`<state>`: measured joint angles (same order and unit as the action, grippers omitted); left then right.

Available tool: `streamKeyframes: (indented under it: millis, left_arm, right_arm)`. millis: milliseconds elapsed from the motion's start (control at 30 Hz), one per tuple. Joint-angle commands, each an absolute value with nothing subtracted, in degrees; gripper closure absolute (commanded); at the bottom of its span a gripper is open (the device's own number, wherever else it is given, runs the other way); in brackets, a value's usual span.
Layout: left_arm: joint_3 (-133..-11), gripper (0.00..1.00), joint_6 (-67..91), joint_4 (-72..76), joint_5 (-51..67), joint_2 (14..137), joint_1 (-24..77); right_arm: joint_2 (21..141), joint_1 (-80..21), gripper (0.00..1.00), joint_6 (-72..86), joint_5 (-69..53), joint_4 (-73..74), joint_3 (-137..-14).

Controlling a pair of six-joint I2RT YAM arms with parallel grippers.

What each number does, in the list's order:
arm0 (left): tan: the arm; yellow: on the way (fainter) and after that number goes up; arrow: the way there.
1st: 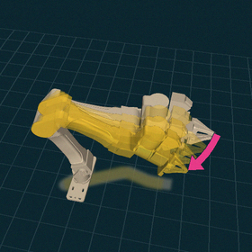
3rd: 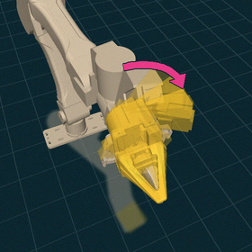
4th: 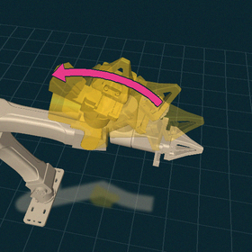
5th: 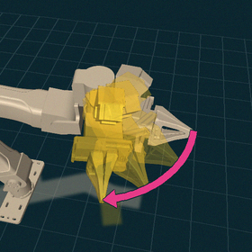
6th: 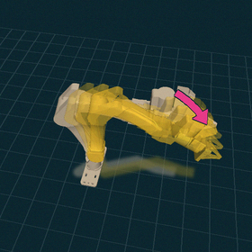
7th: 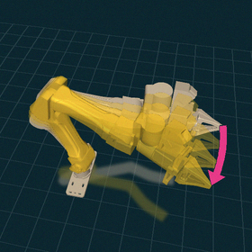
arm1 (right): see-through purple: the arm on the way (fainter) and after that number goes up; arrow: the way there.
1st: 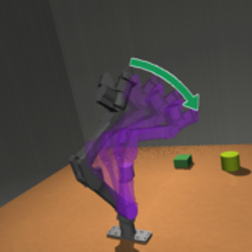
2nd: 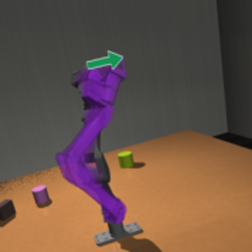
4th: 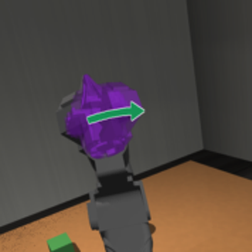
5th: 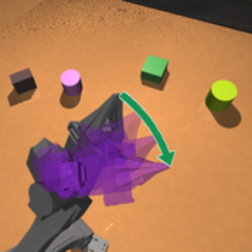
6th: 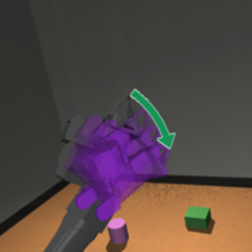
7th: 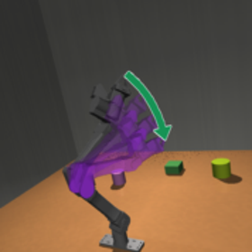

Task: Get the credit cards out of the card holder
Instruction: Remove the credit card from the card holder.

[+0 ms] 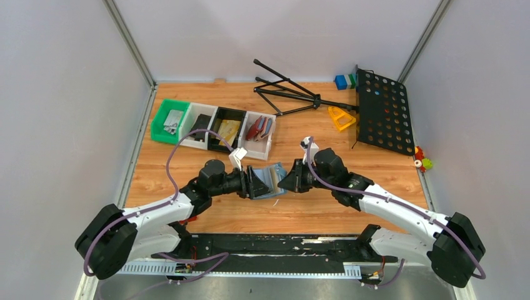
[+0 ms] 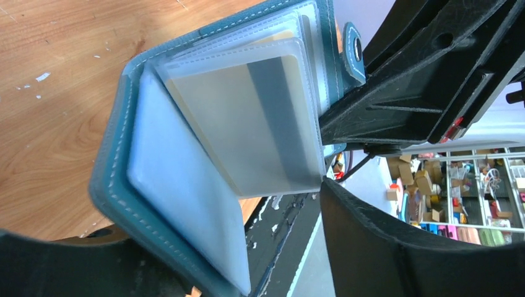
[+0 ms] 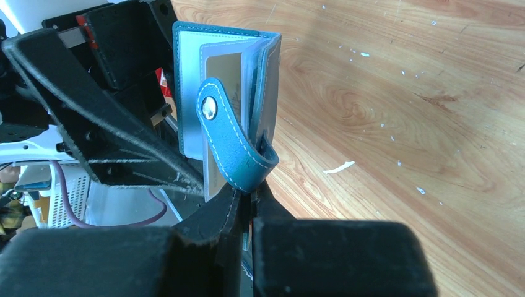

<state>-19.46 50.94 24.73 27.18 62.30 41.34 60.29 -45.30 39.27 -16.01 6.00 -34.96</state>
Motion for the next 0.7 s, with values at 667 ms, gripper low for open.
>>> streamKeyframes:
  millis: [667]
  left_arm:
    - [-19.0,0.41,51.7,25.7,24.5,58.7,42.1]
  right_arm:
    - [57.2,-49.3,1.0,39.4,-8.2,9.1,-37.3]
